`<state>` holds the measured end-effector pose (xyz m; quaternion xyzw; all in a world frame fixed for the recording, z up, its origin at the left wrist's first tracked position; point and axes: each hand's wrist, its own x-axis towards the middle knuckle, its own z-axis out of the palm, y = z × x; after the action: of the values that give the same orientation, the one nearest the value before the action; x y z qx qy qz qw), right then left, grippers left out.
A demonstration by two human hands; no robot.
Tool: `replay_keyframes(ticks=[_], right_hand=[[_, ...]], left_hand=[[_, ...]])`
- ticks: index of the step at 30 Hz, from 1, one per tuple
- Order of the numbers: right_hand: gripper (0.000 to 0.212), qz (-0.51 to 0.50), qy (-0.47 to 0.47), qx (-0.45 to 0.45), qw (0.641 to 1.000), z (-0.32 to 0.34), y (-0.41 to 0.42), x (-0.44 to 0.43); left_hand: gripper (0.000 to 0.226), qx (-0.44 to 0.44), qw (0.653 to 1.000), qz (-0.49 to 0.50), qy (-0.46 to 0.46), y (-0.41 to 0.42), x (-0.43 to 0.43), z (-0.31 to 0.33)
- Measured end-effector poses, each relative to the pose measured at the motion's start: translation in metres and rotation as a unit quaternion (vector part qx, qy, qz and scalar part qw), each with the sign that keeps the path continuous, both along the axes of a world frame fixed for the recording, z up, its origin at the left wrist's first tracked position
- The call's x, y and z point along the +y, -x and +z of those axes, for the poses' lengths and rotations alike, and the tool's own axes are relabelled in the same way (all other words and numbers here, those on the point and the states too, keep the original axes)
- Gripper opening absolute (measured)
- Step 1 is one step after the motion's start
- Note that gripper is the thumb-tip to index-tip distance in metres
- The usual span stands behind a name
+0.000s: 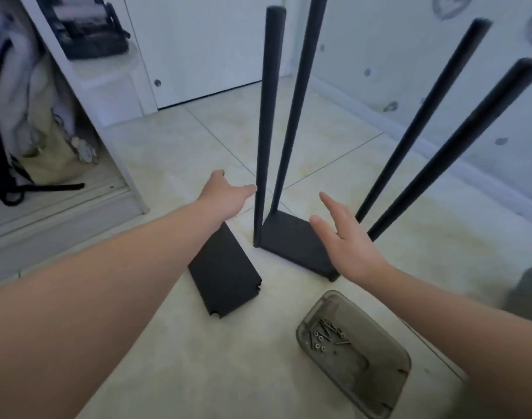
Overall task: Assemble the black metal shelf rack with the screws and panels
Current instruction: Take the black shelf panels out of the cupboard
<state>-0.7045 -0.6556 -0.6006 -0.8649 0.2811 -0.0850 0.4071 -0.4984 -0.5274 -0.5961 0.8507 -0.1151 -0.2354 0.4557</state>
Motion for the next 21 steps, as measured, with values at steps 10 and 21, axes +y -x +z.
replay_keyframes(ticks=[10,21], right_hand=[[0.058,-0.166,0.076,-0.091,0.979,0.06,0.088,-0.052],[0.022,-0.216,-0.01,-0.097,0.972,0.07,0.039,-0.127]], left_hand=[[0.084,-0.128,0.989,0.006,0.078,0.008,-0.068,0.083],[0.026,-0.171,0.984,-0.012,0.054,0.005,-0.089,0.101]])
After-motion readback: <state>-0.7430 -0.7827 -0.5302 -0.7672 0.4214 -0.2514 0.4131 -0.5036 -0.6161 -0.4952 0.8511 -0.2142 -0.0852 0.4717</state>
